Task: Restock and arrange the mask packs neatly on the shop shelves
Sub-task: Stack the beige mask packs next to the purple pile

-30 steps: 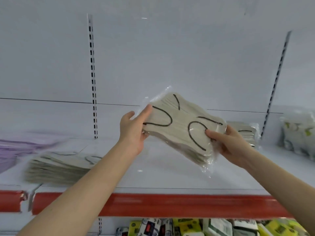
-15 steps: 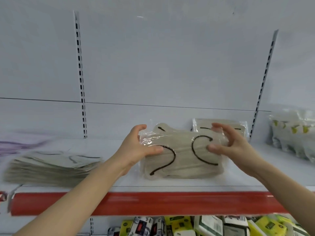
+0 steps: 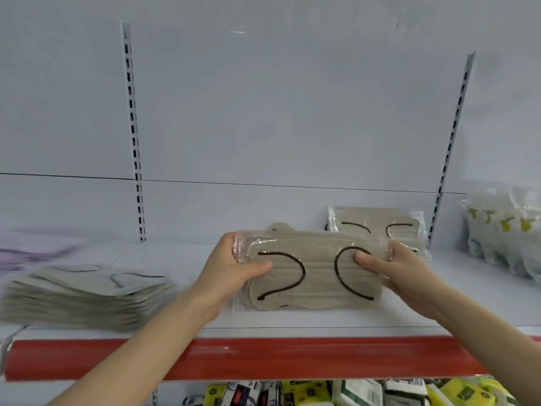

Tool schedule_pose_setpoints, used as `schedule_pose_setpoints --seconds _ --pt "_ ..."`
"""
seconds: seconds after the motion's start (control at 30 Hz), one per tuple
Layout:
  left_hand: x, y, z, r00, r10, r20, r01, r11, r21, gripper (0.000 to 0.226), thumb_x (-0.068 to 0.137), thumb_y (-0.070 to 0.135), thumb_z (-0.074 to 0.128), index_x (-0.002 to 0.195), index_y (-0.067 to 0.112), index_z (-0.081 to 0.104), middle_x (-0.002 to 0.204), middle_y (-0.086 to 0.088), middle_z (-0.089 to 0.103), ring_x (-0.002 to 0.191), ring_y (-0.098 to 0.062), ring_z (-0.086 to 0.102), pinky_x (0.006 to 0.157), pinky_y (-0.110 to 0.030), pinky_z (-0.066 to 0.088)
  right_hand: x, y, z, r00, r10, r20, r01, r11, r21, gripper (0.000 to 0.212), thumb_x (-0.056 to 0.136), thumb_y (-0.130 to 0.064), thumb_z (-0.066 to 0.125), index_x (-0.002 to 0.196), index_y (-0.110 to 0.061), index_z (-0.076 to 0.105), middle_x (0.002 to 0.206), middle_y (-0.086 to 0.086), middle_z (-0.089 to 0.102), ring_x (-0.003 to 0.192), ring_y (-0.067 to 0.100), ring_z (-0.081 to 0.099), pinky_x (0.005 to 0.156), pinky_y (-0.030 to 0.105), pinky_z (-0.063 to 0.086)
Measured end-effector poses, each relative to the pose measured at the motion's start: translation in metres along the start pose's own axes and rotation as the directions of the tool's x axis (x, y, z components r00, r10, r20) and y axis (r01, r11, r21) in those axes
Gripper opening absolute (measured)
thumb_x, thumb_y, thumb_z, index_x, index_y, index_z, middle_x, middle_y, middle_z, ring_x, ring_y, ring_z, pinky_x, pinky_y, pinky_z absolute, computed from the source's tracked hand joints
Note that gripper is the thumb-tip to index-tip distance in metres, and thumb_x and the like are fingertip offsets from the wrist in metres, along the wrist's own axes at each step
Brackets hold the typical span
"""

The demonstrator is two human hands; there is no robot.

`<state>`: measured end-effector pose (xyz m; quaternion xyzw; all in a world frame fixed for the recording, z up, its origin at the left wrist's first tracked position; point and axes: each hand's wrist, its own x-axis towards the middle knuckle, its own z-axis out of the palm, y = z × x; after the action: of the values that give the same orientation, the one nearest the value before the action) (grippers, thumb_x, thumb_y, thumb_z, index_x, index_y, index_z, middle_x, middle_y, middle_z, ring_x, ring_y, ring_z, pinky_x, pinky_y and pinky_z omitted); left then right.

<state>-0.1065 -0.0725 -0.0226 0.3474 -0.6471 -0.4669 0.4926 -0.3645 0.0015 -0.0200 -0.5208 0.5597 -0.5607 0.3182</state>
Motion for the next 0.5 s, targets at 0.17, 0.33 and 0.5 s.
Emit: schedule_pose_setpoints --seconds 0.17,0.33,0.5 --pt "0.003 0.006 0.011 0.993 0.083 -0.078 -0.082 0.997 0.009 0.031 0.077 0.004 0.071 0.097 0.023 0.055 0.104 -0.006 0.065 0.094 -0.019 0.064 0.079 -0.025 0.053 0.010 -0.010 -0.004 0.993 -0.104 -0.061 0.108 0.993 0.054 0.073 0.048 -0.037 0.083 0.110 -0.005 0.062 0.108 0.017 0.069 0.094 0.025 0.068 0.087 0.036 0.054" --pt "0.003 0.000 0.010 1.000 0.007 -0.012 -0.006 0.999 0.040 0.049 0.072 0.009 0.078 0.111 0.022 0.050 0.106 0.006 0.062 0.097 -0.009 0.061 0.083 -0.025 0.050 0.010 -0.004 -0.011 0.998 -0.056 0.033 0.056 0.998 -0.004 0.083 0.039 -0.049 0.089 0.111 -0.016 0.061 0.106 0.008 0.071 0.102 0.026 0.066 0.102 0.049 0.043" --pt "0.002 -0.004 0.010 1.000 -0.001 -0.002 0.002 0.990 0.142 0.056 0.072 0.015 0.078 0.118 0.024 0.047 0.108 0.007 0.063 0.097 -0.008 0.062 0.089 -0.028 0.049 0.007 0.001 -0.011 1.000 -0.014 -0.005 0.014 1.000 0.011 0.072 0.046 -0.042 0.086 0.109 -0.015 0.062 0.101 0.006 0.072 0.095 0.020 0.068 0.096 0.044 0.048"
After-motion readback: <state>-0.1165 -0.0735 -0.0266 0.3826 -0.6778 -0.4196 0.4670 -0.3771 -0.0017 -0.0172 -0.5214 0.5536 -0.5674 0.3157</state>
